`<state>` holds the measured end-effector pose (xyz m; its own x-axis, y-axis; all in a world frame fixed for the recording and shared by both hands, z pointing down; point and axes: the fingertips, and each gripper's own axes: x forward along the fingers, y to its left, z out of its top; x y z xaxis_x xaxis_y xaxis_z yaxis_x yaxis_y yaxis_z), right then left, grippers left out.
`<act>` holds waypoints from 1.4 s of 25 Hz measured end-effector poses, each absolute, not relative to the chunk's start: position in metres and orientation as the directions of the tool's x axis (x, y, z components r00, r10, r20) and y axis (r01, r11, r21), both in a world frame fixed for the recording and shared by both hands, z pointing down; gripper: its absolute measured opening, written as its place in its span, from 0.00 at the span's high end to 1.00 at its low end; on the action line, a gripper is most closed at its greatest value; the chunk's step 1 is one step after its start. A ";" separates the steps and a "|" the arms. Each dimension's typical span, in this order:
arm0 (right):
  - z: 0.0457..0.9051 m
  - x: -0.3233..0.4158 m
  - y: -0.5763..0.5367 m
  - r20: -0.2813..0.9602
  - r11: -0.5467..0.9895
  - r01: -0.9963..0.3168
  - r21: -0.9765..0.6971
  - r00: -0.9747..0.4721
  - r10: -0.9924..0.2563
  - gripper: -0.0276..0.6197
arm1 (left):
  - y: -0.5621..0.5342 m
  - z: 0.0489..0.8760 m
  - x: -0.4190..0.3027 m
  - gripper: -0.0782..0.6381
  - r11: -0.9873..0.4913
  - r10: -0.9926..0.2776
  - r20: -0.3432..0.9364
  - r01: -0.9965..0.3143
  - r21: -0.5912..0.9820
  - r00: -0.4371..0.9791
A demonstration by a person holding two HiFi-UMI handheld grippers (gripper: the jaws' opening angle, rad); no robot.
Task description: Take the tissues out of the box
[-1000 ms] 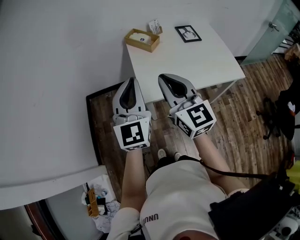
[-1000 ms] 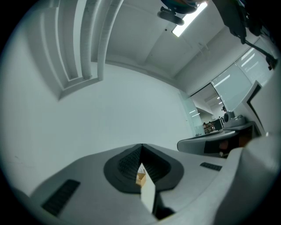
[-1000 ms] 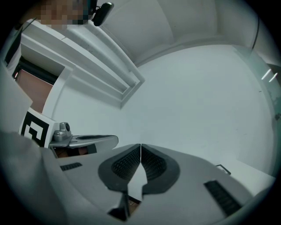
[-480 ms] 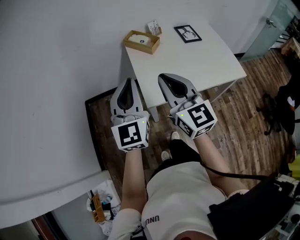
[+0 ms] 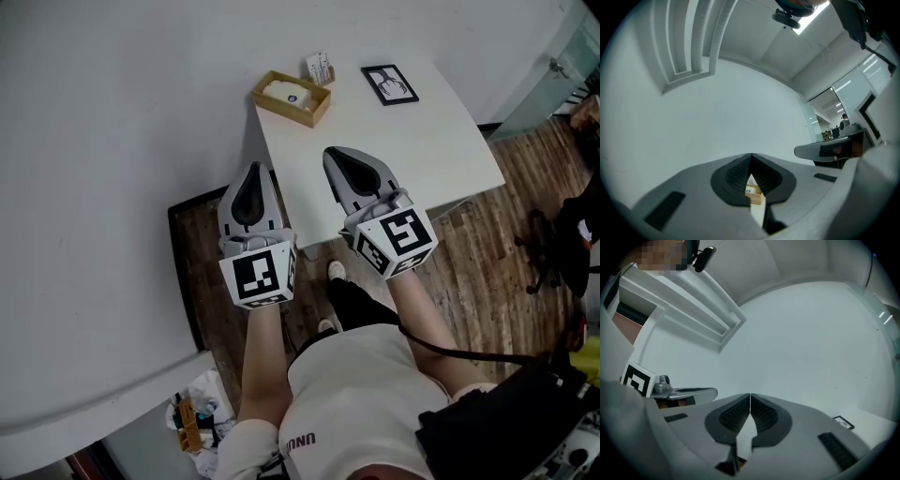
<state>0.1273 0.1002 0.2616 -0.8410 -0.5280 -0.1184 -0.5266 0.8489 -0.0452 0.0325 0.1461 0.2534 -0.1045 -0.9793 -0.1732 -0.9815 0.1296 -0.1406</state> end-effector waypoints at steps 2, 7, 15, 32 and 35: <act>0.262 0.119 0.081 -0.112 0.852 -0.522 -0.046 -0.844 -0.524 0.93 | 0.128 0.253 0.025 0.87 0.137 -0.979 -0.171 -0.981 -0.139 -0.112; 0.264 0.100 0.034 -0.089 0.863 -0.503 -0.047 -0.859 -0.505 0.93 | 0.084 0.252 0.007 0.87 0.159 -0.977 -0.161 -0.978 -0.138 -0.136; 0.273 0.080 -0.020 -0.066 0.886 -0.458 -0.071 -0.884 -0.462 0.93 | 0.044 0.254 -0.014 0.87 0.225 -0.966 -0.157 -0.965 -0.133 -0.203; 0.295 0.044 -0.073 -0.004 0.870 -0.485 -0.090 -0.873 -0.487 0.93 | -0.003 0.264 -0.059 0.87 0.211 -0.970 -0.141 -0.973 -0.091 -0.197; 0.299 0.033 -0.085 0.017 0.859 -0.504 -0.094 -0.863 -0.504 0.93 | -0.020 0.270 -0.075 0.87 0.187 -0.978 -0.115 -0.978 -0.088 -0.177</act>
